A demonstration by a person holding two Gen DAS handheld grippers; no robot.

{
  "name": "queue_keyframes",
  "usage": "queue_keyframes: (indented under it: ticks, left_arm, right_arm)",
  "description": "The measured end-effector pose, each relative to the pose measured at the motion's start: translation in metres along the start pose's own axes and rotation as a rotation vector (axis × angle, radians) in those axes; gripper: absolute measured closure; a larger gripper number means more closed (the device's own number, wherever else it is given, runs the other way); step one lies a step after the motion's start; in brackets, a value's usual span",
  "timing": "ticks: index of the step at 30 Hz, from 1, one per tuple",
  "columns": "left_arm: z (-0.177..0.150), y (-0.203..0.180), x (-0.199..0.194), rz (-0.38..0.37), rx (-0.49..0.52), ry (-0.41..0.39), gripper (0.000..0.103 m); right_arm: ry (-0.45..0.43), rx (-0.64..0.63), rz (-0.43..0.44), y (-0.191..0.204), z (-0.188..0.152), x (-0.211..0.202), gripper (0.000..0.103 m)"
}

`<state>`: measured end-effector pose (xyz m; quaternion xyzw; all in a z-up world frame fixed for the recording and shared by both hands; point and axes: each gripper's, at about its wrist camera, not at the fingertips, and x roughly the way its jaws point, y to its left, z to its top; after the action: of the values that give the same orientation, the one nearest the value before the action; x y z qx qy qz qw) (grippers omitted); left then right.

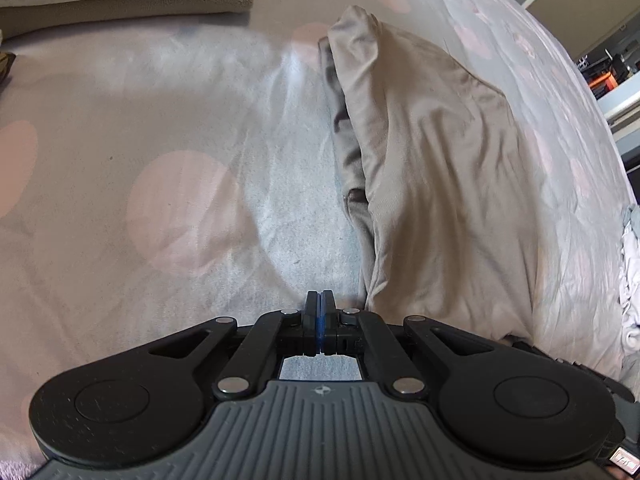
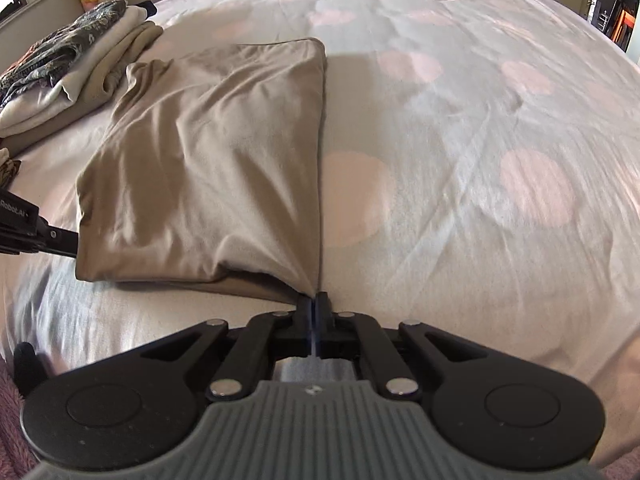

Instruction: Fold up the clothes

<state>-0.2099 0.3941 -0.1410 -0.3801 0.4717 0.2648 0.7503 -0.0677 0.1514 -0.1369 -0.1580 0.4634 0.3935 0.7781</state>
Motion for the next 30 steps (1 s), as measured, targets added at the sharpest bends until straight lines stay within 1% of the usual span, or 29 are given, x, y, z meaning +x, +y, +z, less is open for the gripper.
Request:
queue_keyframes:
  ticks: [3, 4, 6, 7, 8, 9, 12, 13, 16, 17, 18, 19, 21, 22, 23, 24, 26, 28, 30]
  left_arm:
    - [-0.002, 0.003, -0.011, -0.043, -0.009, -0.032, 0.103]
    - [-0.003, 0.002, -0.014, -0.064, -0.002, -0.037, 0.1]
    - [-0.006, -0.002, -0.014, -0.076, 0.02, -0.017, 0.083]
    - [-0.007, -0.004, -0.014, -0.077, 0.033, -0.003, 0.081]
    - [-0.009, -0.007, -0.013, -0.078, 0.045, 0.011, 0.08]
    - [-0.01, -0.009, -0.012, -0.08, 0.057, 0.025, 0.08]
    - [-0.012, -0.016, -0.005, -0.081, 0.089, 0.081, 0.08]
    - [-0.012, -0.017, -0.002, -0.08, 0.097, 0.097, 0.08]
    - [-0.014, -0.018, 0.001, -0.091, 0.119, 0.121, 0.08]
    - [-0.014, -0.019, 0.002, -0.097, 0.126, 0.127, 0.085]
    - [-0.015, -0.021, 0.002, -0.106, 0.135, 0.13, 0.095]
    - [-0.015, -0.023, 0.002, -0.117, 0.144, 0.13, 0.097]
    - [-0.015, -0.023, -0.003, -0.15, 0.148, 0.102, 0.1]
    - [-0.015, -0.022, -0.007, -0.173, 0.134, 0.078, 0.1]
    - [-0.014, -0.02, -0.012, -0.196, 0.115, 0.051, 0.1]
    - [-0.013, -0.017, -0.015, -0.212, 0.097, 0.029, 0.1]
    - [-0.01, -0.013, -0.02, -0.232, 0.063, -0.005, 0.1]
    - [-0.009, -0.011, -0.022, -0.231, 0.05, -0.018, 0.101]
    - [-0.009, -0.011, -0.023, -0.227, 0.046, -0.025, 0.101]
  right_arm:
    - [0.002, 0.016, -0.012, -0.002, -0.003, -0.005, 0.103]
    - [-0.003, 0.026, -0.01, -0.003, -0.004, -0.008, 0.103]
    - [-0.021, 0.046, -0.006, -0.006, -0.005, -0.013, 0.102]
    - [-0.035, 0.053, 0.003, -0.007, -0.005, -0.015, 0.097]
    - [-0.043, 0.057, 0.013, -0.008, -0.004, -0.015, 0.095]
    - [-0.042, 0.059, 0.016, -0.008, -0.004, -0.014, 0.093]
    - [-0.042, 0.064, 0.026, -0.007, -0.003, -0.013, 0.093]
    - [-0.044, 0.064, 0.03, -0.007, -0.003, -0.012, 0.091]
    - [-0.047, 0.059, 0.041, -0.006, -0.002, -0.011, 0.087]
    - [-0.047, 0.058, 0.044, -0.006, -0.002, -0.011, 0.087]
    - [-0.046, 0.058, 0.045, -0.005, -0.002, -0.01, 0.087]
    - [-0.045, 0.058, 0.047, -0.005, -0.001, -0.01, 0.087]
    - [-0.046, 0.055, 0.057, -0.005, -0.001, -0.01, 0.082]
    - [-0.053, 0.046, 0.063, -0.003, -0.001, -0.011, 0.078]
    - [-0.06, 0.036, 0.069, -0.001, -0.002, -0.013, 0.078]
    - [-0.07, 0.021, 0.077, 0.001, -0.002, -0.015, 0.078]
    - [-0.097, -0.049, 0.11, 0.013, -0.004, -0.02, 0.078]
    - [-0.121, -0.128, 0.151, 0.026, -0.006, -0.025, 0.079]
    - [-0.132, -0.203, 0.209, 0.041, -0.006, -0.026, 0.083]
